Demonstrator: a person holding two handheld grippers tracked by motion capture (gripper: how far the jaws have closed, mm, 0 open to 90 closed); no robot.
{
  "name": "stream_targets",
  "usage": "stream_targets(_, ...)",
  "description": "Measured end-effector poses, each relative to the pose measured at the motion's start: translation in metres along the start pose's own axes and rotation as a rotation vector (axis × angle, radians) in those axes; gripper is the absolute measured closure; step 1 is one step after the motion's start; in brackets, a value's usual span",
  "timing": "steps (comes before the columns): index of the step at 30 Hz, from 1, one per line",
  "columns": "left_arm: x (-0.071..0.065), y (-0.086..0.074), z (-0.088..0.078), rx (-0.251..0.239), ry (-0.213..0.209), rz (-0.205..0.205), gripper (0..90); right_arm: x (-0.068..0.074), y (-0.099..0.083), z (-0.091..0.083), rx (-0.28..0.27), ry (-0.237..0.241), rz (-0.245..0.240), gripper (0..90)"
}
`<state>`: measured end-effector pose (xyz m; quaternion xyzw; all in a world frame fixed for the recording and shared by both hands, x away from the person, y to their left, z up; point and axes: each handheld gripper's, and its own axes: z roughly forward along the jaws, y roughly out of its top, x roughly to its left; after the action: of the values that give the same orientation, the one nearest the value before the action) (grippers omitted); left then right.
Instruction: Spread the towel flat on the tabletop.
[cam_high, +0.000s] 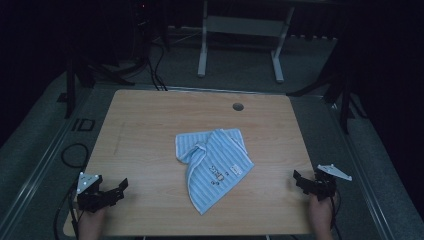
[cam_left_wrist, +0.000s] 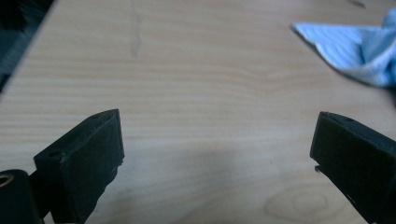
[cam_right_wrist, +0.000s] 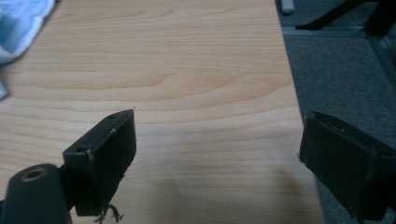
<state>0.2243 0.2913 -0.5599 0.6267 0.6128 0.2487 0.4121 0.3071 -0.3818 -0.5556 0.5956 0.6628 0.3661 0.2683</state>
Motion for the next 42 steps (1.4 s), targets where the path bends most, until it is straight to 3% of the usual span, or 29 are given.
stream_targets(2,-0.001,0.001,-0.001,0.043,0.011,0.009,2.7,-0.001,0.001,0.0,0.002,0.033,-0.011,10.6)
stream_targets(3,-0.001,0.002,-0.003,0.075,0.038,0.019,2.7,-0.001,0.002,0.0,0.016,0.052,-0.013,10.8)
stream_targets(4,-0.001,0.002,-0.003,0.075,0.038,0.019,2.7,-0.001,0.002,0.0,0.016,0.052,-0.013,10.8)
stream_targets(5,0.0,0.003,-0.006,0.123,0.049,0.022,2.7,-0.002,0.004,-0.003,0.014,0.087,-0.011,13.5)
stream_targets(6,0.001,0.003,-0.007,0.136,0.058,0.028,2.7,-0.002,0.005,-0.004,0.027,0.092,-0.025,13.9)
stream_targets(7,0.001,0.003,-0.007,0.136,0.058,0.028,2.7,-0.002,0.007,-0.005,0.045,0.094,-0.044,14.2)
stream_targets(9,0.005,0.003,-0.009,0.231,0.054,0.06,2.6,-0.003,0.009,-0.004,0.09,0.138,-0.054,14.2)
stream_targets(10,0.006,0.004,-0.009,0.253,0.043,0.066,2.5,-0.004,0.009,-0.003,0.128,0.16,-0.06,14.1)
stream_targets(11,0.006,0.004,-0.009,0.253,0.043,0.066,2.5,-0.004,0.009,-0.003,0.128,0.16,-0.06,14.1)
stream_targets(12,0.005,0.006,-0.009,0.285,0.05,0.099,2.5,-0.003,0.011,-0.001,0.177,0.182,-0.083,13.4)
stream_targets(15,-0.005,0.013,-0.006,0.363,0.067,0.181,2.5,0.001,0.015,0.0,0.22,0.183,-0.107,13.2)
stream_targets(17,-0.008,0.015,-0.004,0.382,0.059,0.19,2.5,0.005,0.02,0.001,0.233,0.184,-0.125,13.1)
stream_targets(18,-0.018,0.021,0.001,0.46,0.03,0.207,2.5,0.007,0.023,0.002,0.244,0.198,-0.13,12.9)
stream_targets(19,-0.023,0.024,0.003,0.495,0.022,0.215,2.5,0.009,0.027,0.004,0.263,0.225,-0.135,12.6)
stream_targets(21,-0.033,0.028,0.008,0.55,0.026,0.263,2.6,0.013,0.032,0.006,0.3,0.243,-0.144,12.6)
stream_targets(22,-0.033,0.028,0.008,0.55,0.026,0.263,2.6,0.013,0.032,0.006,0.3,0.243,-0.144,12.6)
stream_targets(23,-0.039,0.031,0.012,0.58,0.012,0.272,2.6,0.02,0.038,0.011,0.352,0.264,-0.168,12.9)
stream_targets(24,-0.042,0.032,0.014,0.587,0.0,0.271,2.6,0.023,0.039,0.012,0.372,0.265,-0.178,12.9)
stream_targets(26,-0.047,0.035,0.018,0.598,-0.033,0.261,2.6,0.029,0.044,0.016,0.403,0.322,-0.202,10.8)
stream_targets(27,-0.05,0.036,0.021,0.604,-0.047,0.26,2.6,0.032,0.045,0.016,0.404,0.327,-0.207,10.8)
stream_targets(29,-0.053,0.037,0.023,0.605,-0.051,0.26,2.6,0.035,0.048,0.018,0.409,0.332,-0.219,10.8)
stream_targets(30,-0.056,0.039,0.026,0.606,-0.054,0.263,2.6,0.041,0.052,0.021,0.418,0.358,-0.219,10.8)
stream_targets(33,-0.066,0.044,0.031,0.597,-0.083,0.273,2.6,0.047,0.056,0.024,0.421,0.357,-0.239,10.8)
stream_targets(34,-0.074,0.048,0.034,0.587,-0.106,0.276,2.6,0.056,0.059,0.028,0.438,0.363,-0.281,13.5)
stream_targets(36,-0.079,0.051,0.037,0.588,-0.111,0.286,2.6,0.059,0.06,0.03,0.444,0.368,-0.291,12.9)
stream_targets(37,-0.086,0.055,0.04,0.586,-0.116,0.3,2.6,0.066,0.064,0.037,0.464,0.38,-0.321,14.2)
stream_targets(42,-0.101,0.061,0.047,0.593,-0.137,0.328,2.6,0.08,0.071,0.045,0.46,0.408,-0.371,18.1)
